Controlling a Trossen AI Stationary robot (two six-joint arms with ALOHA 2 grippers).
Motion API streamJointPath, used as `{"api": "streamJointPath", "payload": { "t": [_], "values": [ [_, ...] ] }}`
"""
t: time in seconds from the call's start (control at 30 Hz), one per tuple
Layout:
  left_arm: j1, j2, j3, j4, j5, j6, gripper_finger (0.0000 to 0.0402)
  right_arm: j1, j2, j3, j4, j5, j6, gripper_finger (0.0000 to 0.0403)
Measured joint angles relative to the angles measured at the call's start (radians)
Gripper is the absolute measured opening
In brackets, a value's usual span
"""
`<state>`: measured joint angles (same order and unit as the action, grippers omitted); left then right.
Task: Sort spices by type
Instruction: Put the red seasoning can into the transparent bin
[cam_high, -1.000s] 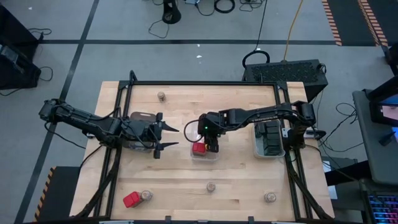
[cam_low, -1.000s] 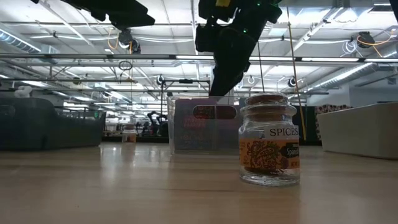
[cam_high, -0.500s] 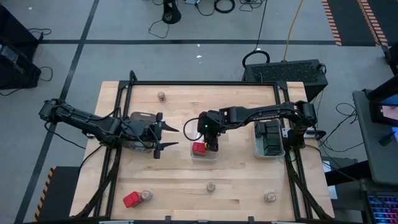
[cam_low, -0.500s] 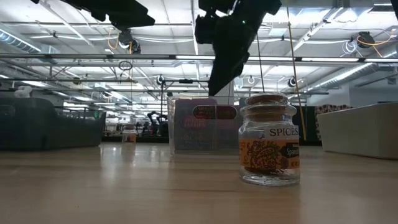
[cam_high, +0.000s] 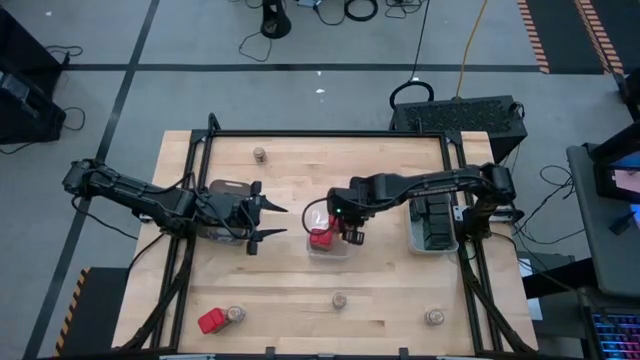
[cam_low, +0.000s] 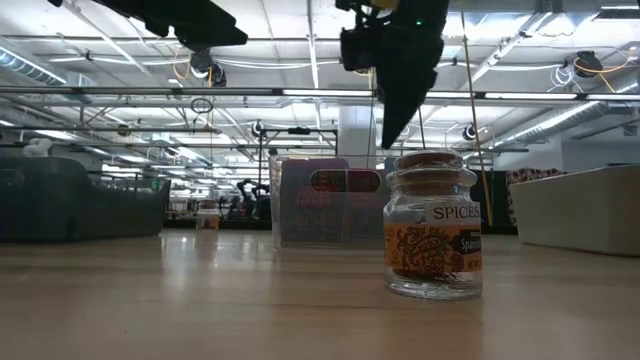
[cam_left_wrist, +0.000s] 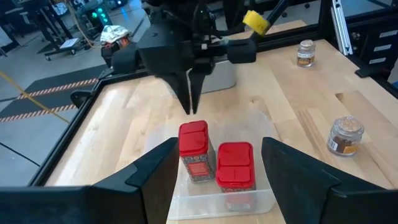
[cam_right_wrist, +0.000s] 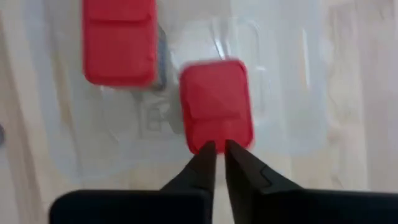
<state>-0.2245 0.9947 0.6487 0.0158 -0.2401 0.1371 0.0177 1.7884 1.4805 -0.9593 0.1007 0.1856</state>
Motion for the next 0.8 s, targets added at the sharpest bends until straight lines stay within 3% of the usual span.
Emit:
{"api": "streamJointPath", "payload": {
  "t": [0.5, 0.8],
  "values": [
    [0.002, 0.000, 0.000, 0.000, -0.002, 0.000, 0.0235, -0.022, 0.001, -0.125, 0.021, 0.030, 0.072, 0.0001],
    [0.002, 0.000, 0.000, 0.001, -0.004, 0.000, 0.0235, -0.024, 0.001, -0.131, 0.128, 0.012, 0.070, 0.0000]
  ]
}}
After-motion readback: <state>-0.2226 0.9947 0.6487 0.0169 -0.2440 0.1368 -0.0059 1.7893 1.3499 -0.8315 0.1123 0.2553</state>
